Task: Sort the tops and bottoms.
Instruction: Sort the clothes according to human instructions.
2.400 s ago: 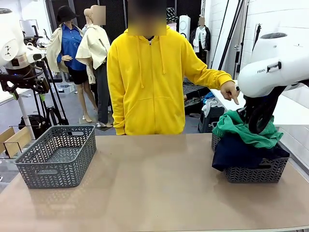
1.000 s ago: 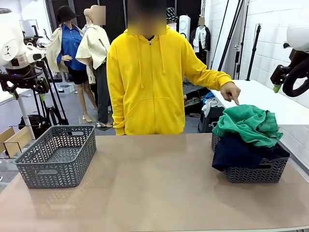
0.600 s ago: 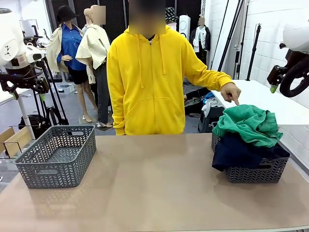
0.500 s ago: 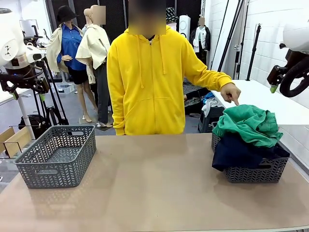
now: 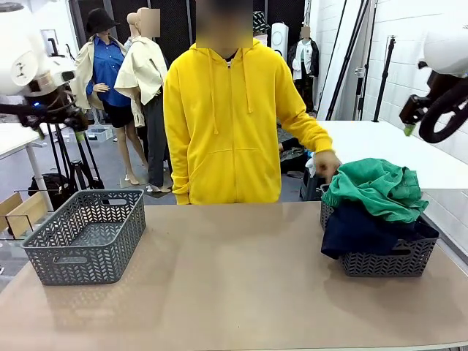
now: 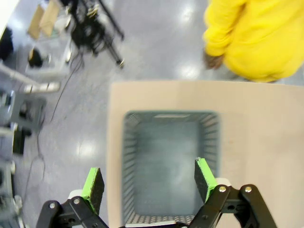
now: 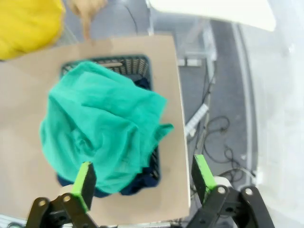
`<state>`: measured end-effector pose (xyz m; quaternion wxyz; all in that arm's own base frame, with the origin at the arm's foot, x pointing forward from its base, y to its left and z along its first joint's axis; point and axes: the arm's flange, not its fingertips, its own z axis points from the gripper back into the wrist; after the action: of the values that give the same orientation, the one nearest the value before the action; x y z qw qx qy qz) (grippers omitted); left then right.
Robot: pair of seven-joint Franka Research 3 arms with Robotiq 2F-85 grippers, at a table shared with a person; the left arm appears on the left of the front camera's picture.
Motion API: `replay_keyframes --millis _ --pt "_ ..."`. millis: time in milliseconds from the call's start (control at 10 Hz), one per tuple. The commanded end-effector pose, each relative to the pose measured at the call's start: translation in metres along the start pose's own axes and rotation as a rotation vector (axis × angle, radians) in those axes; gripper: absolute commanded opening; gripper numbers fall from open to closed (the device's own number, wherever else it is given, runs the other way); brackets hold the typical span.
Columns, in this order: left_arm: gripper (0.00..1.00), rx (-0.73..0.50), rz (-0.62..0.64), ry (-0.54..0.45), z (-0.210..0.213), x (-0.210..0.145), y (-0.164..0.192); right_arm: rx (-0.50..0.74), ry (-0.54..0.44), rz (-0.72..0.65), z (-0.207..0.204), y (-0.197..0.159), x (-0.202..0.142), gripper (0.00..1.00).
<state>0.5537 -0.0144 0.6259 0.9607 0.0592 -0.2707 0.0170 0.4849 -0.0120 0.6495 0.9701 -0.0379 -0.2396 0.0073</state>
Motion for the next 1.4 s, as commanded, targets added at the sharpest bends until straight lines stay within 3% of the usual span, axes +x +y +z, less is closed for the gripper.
replay_keyframes --millis 0,200,300,400,600,1000,1100,1300 --pt "1.00 -0.134 -0.139 -0.102 0.019 -0.001 -0.055 0.047 -0.108 0.100 0.025 0.058 0.044 1.00" --pt "1.00 -0.199 -0.212 -0.133 0.027 -0.006 -0.098 0.123 -0.156 0.177 0.032 0.118 0.066 1.00" --pt "1.00 -0.278 -0.230 -0.115 0.018 -0.018 -0.117 0.217 -0.157 0.199 0.025 0.150 0.074 1.00" --pt "1.00 -0.282 -0.239 -0.065 0.010 -0.035 -0.130 0.282 -0.134 0.228 0.013 0.180 0.075 1.00" --pt "1.00 -0.248 -0.232 -0.011 0.009 -0.074 -0.145 0.265 -0.030 0.280 -0.023 0.229 0.059 1.00" --pt "1.00 -0.209 -0.213 0.034 0.000 -0.121 -0.162 0.292 0.129 0.321 -0.072 0.266 0.011 1.00" --pt "1.00 -0.223 -0.159 0.028 -0.007 -0.118 -0.157 0.287 0.133 0.353 -0.079 0.268 0.005 1.00" --pt "1.00 -0.231 -0.233 0.036 -0.001 -0.113 -0.163 0.281 0.105 0.327 -0.077 0.267 0.023 1.00"
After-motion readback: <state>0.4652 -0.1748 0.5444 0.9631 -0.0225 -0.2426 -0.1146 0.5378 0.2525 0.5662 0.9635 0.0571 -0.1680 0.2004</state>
